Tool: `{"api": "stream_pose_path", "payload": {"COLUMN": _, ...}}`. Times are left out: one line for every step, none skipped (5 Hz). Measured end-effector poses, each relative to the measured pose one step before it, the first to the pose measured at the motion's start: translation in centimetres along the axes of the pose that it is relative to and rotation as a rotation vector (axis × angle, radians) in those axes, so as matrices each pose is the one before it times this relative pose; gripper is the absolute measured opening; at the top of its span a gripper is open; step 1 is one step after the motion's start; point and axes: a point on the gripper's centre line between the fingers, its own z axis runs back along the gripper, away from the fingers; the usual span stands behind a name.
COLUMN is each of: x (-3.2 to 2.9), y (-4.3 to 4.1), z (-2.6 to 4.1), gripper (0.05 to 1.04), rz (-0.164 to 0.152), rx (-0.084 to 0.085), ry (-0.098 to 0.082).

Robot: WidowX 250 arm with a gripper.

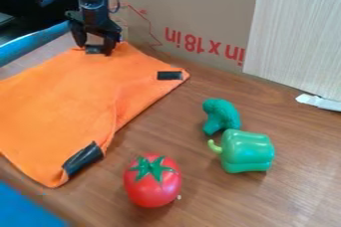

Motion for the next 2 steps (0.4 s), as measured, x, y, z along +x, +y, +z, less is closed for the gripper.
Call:
{"api": "stream_pose_path", "payload": {"x": 0.936, "y": 0.351, "z": -0.324, "gripper": 1.0, "rz": 0.0383, "rx": 0.0139, "ry": -0.0015}}
{"api": "stream_pose_path", "payload": {"x": 1.988, "y": 0.641, "z": -0.017, "gripper": 1.0, "rz": 0.0495, "rx": 0.0239, "ry": -0.0269}}
